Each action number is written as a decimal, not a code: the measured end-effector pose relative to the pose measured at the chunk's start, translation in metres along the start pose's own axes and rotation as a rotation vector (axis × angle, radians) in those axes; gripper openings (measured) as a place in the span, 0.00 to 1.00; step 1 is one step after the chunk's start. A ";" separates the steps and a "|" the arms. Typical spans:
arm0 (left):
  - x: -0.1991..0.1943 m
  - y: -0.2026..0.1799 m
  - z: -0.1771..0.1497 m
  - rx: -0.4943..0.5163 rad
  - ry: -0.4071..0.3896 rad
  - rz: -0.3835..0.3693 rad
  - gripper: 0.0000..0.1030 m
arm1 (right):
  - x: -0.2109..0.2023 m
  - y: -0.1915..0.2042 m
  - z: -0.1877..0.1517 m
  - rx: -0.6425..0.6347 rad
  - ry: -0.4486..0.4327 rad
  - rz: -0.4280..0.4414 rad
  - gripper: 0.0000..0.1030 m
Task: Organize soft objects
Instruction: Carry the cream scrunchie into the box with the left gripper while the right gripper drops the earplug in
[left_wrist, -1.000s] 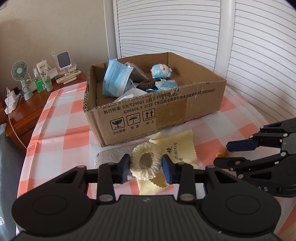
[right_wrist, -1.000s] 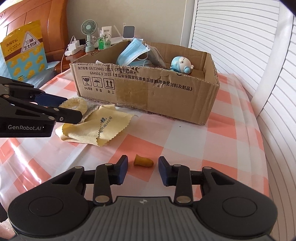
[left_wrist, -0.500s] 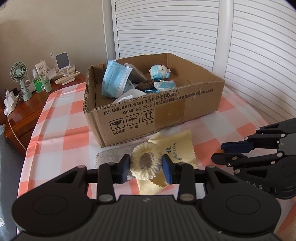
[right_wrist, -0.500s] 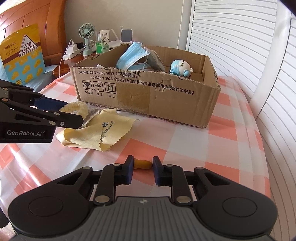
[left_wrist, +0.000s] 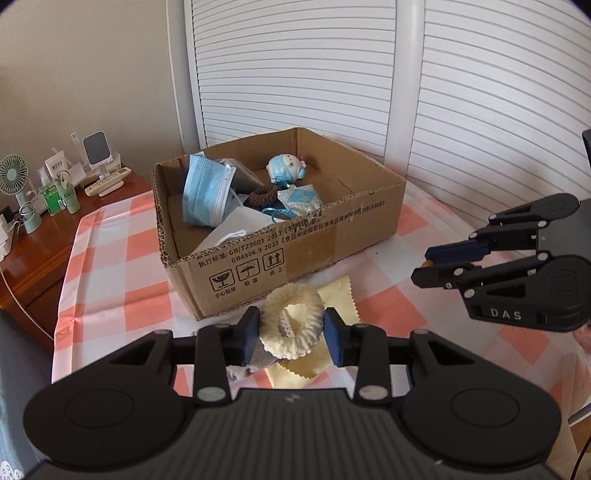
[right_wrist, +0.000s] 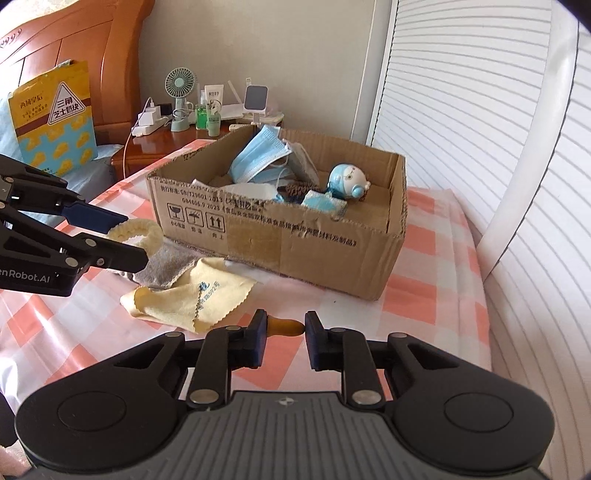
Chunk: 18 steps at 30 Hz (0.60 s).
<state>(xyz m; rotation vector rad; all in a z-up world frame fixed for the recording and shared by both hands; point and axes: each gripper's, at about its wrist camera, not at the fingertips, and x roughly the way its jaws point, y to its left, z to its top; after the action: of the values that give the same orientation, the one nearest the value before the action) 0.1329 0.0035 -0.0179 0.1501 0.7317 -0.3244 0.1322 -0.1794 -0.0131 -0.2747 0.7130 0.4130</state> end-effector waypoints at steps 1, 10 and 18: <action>-0.002 0.001 0.001 -0.002 -0.003 -0.003 0.35 | -0.003 -0.002 0.005 -0.005 -0.010 -0.004 0.25; -0.006 0.017 0.041 0.013 -0.058 -0.038 0.35 | -0.016 -0.022 0.045 0.025 -0.109 -0.010 0.25; 0.044 0.023 0.095 0.031 -0.082 -0.006 0.36 | -0.006 -0.029 0.059 0.029 -0.111 -0.016 0.25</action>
<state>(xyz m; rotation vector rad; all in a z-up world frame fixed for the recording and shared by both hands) 0.2313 -0.0085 0.0228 0.1631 0.6465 -0.3454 0.1749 -0.1843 0.0368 -0.2282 0.6072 0.3993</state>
